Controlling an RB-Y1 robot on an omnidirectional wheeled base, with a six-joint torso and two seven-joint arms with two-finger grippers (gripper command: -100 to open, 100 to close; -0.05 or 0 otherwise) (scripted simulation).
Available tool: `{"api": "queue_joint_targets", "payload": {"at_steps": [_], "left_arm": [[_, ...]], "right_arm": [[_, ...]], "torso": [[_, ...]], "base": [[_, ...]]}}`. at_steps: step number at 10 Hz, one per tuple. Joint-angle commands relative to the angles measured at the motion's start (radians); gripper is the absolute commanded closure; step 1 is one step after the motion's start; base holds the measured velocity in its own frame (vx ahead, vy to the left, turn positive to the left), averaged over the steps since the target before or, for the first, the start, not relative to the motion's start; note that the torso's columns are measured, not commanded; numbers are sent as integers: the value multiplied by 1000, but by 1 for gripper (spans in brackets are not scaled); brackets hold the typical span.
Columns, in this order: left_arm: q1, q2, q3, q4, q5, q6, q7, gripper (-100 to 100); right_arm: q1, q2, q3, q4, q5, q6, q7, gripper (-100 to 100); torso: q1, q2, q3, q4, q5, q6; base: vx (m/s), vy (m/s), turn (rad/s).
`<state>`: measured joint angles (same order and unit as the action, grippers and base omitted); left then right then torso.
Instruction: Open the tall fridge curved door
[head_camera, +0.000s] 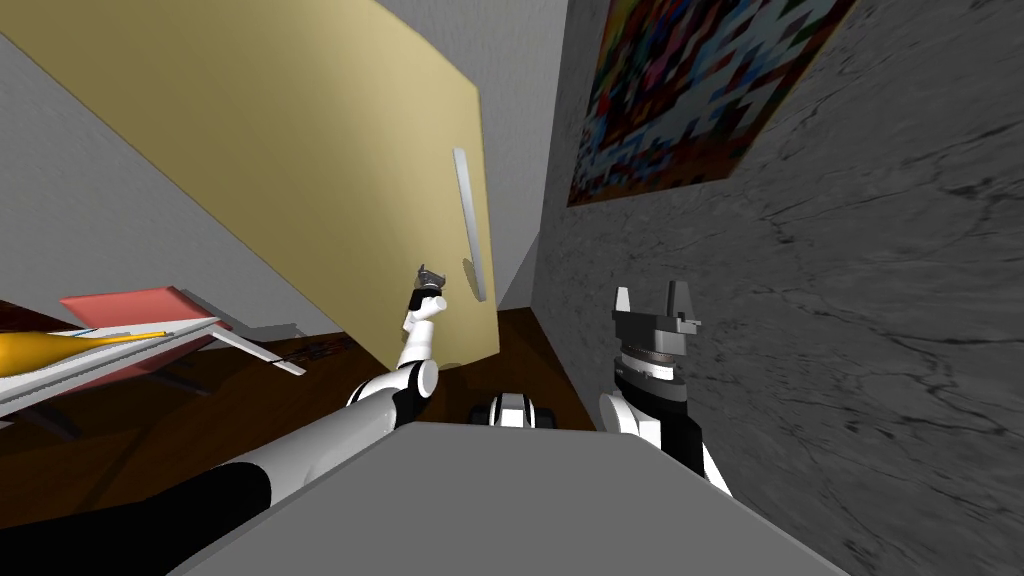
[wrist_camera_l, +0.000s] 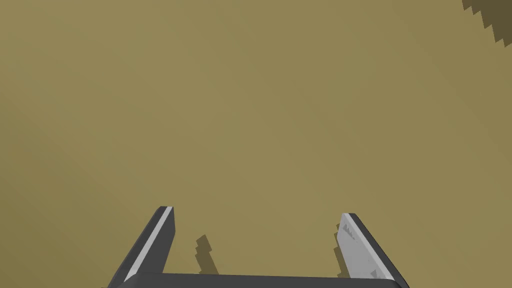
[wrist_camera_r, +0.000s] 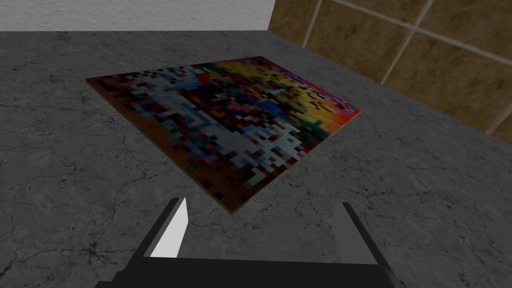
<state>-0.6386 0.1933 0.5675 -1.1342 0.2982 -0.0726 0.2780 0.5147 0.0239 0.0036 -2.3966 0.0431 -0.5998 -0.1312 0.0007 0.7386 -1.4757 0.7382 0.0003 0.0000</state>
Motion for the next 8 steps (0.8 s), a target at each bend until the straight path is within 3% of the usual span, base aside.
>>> {"api": "queue_joint_targets", "payload": {"at_steps": [1,3,8], "left_arm": [[-80,-28,42,79,25,39,19,-100],[-110,-42,57,126,34,51,25,-100],[-217,-130,111,247,63,97,46,-100]], "right_arm": [[0,0,0,0,0,0,0,0],[0,0,0,0,0,0,0,0],[0,0,0,0,0,0,0,0]], "torso": [[-2,0,0,0,-1,0],[-3,0,0,0,-1,0],[-2,-1,0,0,-1,0]], "base": [[5,-154,70],[-9,-150,44],[-12,-88,52]]}}
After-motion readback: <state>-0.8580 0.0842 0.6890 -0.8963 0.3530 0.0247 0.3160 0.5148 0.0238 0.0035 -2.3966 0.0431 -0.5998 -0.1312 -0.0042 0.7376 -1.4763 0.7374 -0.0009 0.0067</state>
